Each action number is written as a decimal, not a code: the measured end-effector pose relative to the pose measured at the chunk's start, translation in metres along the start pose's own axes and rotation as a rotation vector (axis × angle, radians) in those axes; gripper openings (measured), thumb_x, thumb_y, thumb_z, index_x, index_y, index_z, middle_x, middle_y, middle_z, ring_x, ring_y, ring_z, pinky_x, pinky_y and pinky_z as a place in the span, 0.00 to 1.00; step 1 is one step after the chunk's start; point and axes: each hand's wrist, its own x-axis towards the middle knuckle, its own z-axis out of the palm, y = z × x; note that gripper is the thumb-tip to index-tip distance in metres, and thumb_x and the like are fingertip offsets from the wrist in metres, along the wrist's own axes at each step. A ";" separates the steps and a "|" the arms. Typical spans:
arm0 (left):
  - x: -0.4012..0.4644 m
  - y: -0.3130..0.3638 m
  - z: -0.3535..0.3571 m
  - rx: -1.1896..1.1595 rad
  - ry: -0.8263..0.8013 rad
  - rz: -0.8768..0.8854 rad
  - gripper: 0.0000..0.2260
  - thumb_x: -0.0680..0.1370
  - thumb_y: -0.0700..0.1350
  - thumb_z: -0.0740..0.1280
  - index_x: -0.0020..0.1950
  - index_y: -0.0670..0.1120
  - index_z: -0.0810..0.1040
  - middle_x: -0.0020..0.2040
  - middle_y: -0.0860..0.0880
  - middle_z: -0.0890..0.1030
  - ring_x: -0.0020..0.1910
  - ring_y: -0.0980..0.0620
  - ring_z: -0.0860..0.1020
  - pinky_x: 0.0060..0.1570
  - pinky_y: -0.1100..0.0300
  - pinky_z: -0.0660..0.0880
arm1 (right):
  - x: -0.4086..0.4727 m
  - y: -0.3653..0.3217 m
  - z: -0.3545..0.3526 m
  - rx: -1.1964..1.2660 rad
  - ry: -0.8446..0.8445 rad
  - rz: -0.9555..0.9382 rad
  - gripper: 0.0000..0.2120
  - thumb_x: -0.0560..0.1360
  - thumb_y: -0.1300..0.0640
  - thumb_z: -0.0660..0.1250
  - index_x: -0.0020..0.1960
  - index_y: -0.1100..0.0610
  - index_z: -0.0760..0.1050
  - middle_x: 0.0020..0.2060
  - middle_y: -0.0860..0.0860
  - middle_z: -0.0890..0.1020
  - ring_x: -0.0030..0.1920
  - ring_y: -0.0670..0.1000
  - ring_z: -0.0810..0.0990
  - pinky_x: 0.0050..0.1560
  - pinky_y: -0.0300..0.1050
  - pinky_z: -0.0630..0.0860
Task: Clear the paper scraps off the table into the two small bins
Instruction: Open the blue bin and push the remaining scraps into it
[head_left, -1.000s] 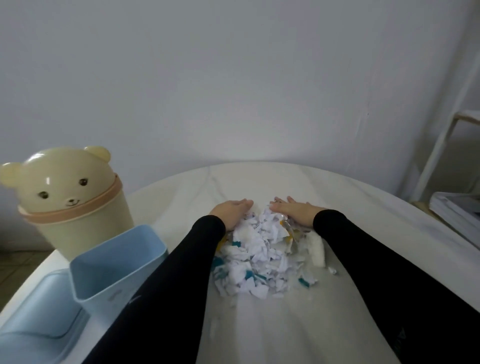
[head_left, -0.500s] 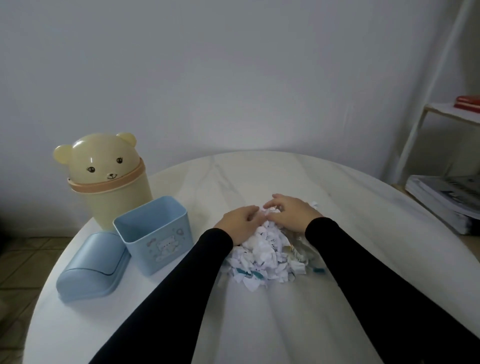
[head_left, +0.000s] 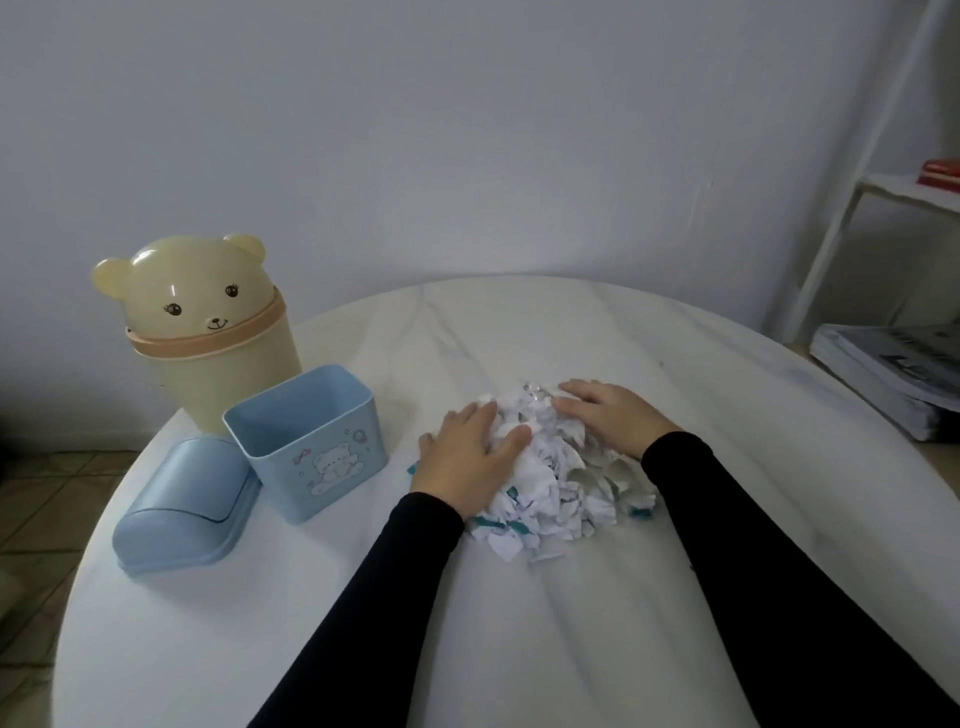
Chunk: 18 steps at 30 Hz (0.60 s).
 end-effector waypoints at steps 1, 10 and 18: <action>-0.001 0.000 -0.001 -0.028 0.009 0.015 0.26 0.79 0.61 0.54 0.73 0.50 0.63 0.75 0.51 0.63 0.73 0.50 0.60 0.72 0.48 0.55 | -0.004 -0.003 0.002 0.052 -0.014 -0.032 0.25 0.77 0.44 0.63 0.71 0.53 0.69 0.71 0.49 0.69 0.71 0.49 0.67 0.71 0.44 0.60; -0.039 -0.007 -0.006 0.137 -0.046 0.188 0.45 0.63 0.75 0.62 0.74 0.64 0.47 0.78 0.55 0.45 0.77 0.49 0.45 0.73 0.39 0.45 | -0.058 -0.024 0.006 -0.156 0.169 -0.076 0.21 0.76 0.38 0.58 0.62 0.48 0.75 0.69 0.46 0.71 0.69 0.47 0.68 0.68 0.51 0.65; -0.031 -0.017 0.011 0.162 0.030 0.226 0.44 0.61 0.74 0.62 0.72 0.55 0.58 0.70 0.54 0.63 0.72 0.52 0.59 0.69 0.43 0.56 | -0.075 -0.033 0.050 -0.279 0.304 -0.107 0.34 0.74 0.35 0.58 0.74 0.46 0.52 0.77 0.52 0.46 0.77 0.55 0.48 0.72 0.62 0.53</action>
